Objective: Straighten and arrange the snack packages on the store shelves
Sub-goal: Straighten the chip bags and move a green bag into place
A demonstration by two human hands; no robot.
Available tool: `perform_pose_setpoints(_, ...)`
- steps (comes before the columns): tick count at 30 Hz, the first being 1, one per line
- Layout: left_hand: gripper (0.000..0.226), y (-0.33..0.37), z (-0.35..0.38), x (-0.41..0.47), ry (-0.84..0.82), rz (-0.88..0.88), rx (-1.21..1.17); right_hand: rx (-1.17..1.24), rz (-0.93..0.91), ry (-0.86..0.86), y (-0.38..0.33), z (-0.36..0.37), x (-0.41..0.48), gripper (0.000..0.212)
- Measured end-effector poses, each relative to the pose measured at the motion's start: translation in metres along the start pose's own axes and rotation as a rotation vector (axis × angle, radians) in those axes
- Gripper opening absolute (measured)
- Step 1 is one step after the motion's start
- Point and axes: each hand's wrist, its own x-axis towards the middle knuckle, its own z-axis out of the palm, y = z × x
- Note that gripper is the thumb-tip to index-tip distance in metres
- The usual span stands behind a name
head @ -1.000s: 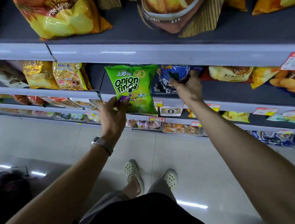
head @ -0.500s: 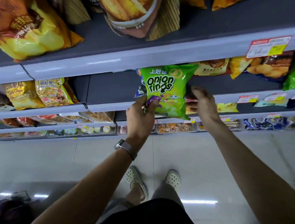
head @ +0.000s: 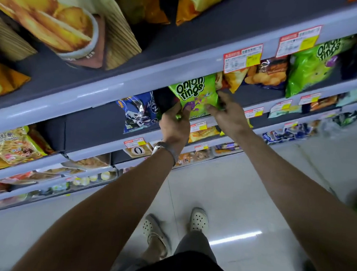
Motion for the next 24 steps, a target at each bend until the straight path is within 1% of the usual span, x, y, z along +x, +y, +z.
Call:
perform_pose_setpoints(2, 0.038, -0.006, 0.002, 0.004, -0.042, -0.013, 0.020, -0.013, 0.007, -0.013, 0.005, 0.000, 0.007, 0.054)
perform_pose_setpoints(6, 0.048, -0.013, 0.002, 0.008, -0.107, -0.011, 0.090, -0.033, 0.028, -0.036, 0.015, 0.003, 0.009, 0.051)
perform_pose_setpoints(10, 0.035, -0.012, -0.003, 0.008, -0.142, -0.006, 0.103, -0.052, 0.032, -0.025, 0.017, 0.005, 0.010, 0.049)
perform_pose_setpoints(13, 0.034, -0.010, -0.010, 0.006, -0.178, -0.001, 0.130, -0.088, 0.039, -0.019, 0.016, 0.007, 0.008, 0.048)
perform_pose_setpoints(19, 0.022, -0.002, -0.025, 0.003, -0.289, 0.036, 0.261, -0.161, 0.093, -0.021, 0.007, 0.013, 0.003, 0.046)
perform_pose_setpoints(22, 0.031, 0.007, -0.039, 0.001, -0.380, 0.038, 0.299, -0.222, 0.115, 0.037, -0.001, 0.013, -0.007, 0.057)
perform_pose_setpoints(24, 0.042, 0.007, -0.049, -0.002, -0.433, 0.035, 0.307, -0.241, 0.109, 0.075, -0.008, 0.011, -0.021, 0.058)
